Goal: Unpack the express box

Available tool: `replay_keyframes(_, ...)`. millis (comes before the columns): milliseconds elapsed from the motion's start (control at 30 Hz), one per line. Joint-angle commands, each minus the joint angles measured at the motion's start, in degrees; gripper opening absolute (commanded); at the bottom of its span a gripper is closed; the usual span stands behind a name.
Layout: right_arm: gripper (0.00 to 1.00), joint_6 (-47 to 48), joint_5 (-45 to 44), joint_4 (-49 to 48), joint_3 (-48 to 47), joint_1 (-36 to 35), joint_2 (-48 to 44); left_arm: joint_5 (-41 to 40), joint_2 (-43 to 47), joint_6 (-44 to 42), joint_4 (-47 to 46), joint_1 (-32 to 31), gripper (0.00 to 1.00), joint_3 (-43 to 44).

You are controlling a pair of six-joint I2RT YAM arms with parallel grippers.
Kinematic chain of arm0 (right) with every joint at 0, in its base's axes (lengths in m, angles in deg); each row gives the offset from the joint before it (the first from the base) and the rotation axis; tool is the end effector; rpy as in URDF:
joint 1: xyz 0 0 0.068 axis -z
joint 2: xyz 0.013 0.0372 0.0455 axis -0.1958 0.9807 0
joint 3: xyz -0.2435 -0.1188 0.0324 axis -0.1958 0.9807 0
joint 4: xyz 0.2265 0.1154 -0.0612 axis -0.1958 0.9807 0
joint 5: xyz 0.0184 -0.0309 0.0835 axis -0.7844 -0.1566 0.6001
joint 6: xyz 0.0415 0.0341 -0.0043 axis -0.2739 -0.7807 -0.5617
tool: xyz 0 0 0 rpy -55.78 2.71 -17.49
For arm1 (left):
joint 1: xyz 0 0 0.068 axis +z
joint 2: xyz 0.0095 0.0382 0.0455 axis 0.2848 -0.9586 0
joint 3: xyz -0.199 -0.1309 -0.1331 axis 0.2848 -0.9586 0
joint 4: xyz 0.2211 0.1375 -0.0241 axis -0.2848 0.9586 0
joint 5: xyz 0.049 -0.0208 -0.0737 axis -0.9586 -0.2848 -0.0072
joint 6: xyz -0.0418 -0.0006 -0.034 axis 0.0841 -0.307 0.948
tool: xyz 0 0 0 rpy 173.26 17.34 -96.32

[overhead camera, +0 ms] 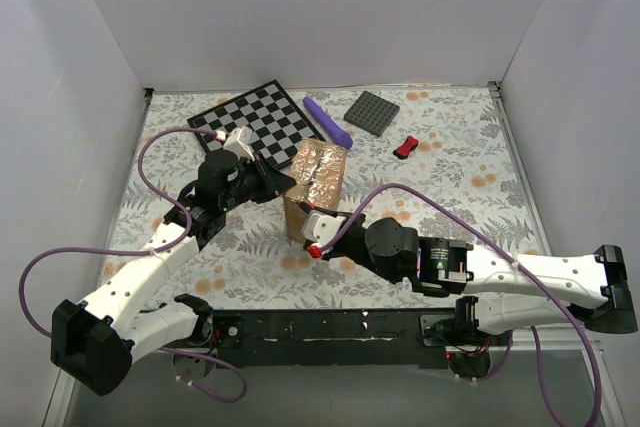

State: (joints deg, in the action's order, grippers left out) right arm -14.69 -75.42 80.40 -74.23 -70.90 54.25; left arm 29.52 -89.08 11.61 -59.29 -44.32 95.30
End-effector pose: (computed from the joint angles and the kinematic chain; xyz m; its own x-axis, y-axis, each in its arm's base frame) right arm 0.0513 0.2433 0.3579 0.3624 -0.4017 -0.8411 -0.7026 0.4753 -0.5297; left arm 0.2047 -0.1154 0.2982 -0.6657 -0.7411 -0.0869 -0.2459 0.3278 -0.9122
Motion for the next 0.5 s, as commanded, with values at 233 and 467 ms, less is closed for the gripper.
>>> replay_keyframes(233, 0.01, -3.7, -6.3, 13.7, 0.8, 0.8, -3.4, -3.1, 1.2, -0.3, 2.4, 0.2, 0.0, -1.5)
replay_keyframes(467, 0.01, -4.5, -6.5, 16.3, 0.7, 0.8, -4.9, -4.6, 1.9, -0.2, 3.0, 0.2, 0.0, -1.7)
